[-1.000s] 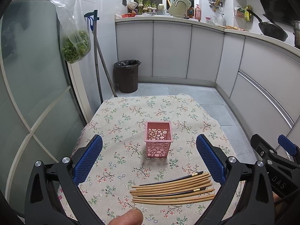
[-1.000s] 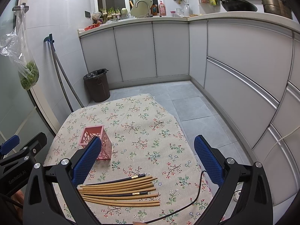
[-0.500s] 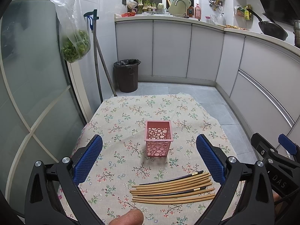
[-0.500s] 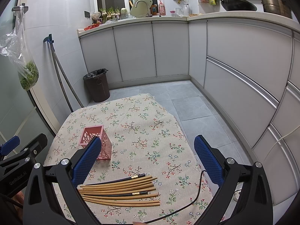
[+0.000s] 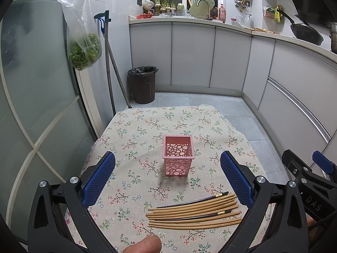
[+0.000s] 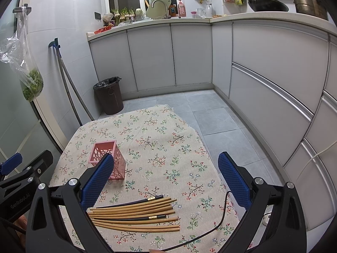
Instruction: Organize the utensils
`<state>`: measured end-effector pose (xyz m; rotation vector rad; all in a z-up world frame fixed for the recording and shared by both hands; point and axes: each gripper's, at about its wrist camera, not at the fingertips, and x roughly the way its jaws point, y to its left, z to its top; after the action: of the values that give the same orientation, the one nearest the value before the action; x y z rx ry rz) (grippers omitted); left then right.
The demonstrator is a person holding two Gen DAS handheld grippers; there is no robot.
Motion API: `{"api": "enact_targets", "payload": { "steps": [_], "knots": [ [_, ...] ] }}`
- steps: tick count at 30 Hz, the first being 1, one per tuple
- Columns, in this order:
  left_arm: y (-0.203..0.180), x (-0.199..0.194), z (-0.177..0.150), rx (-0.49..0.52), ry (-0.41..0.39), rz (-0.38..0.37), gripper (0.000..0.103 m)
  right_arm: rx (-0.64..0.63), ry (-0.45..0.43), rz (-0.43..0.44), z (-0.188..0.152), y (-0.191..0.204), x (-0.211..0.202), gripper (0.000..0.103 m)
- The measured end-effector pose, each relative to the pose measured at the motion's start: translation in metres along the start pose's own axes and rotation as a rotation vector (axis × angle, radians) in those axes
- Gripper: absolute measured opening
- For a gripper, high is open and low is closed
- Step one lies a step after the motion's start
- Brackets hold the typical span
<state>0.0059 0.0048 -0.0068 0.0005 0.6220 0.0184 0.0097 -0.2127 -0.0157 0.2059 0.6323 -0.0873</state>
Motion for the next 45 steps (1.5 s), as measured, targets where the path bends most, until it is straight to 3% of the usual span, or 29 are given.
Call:
{"api": "enact_targets", "payload": {
  "steps": [24,31,37,42,45],
  "knots": [
    [0.001,0.003,0.001,-0.001,0.008,0.002,0.096,0.003,0.008,0.002,-0.007,0.0,0.002,0.096],
    [-0.001,0.014,-0.001,0.005,0.045,-0.008,0.096,0.035,0.01,0.007,-0.001,-0.007,-0.001,0.096],
    [-0.017,0.038,-0.013,0.079,0.14,-0.054,0.096,0.1,0.025,0.03,-0.003,-0.025,-0.008,0.096],
    [-0.061,0.083,-0.041,0.216,0.365,-0.177,0.096,0.236,0.07,0.118,-0.002,-0.057,-0.012,0.096],
    [-0.083,0.109,-0.055,0.276,0.464,-0.202,0.096,0.356,0.126,0.202,-0.003,-0.082,-0.004,0.096]
  ]
}}
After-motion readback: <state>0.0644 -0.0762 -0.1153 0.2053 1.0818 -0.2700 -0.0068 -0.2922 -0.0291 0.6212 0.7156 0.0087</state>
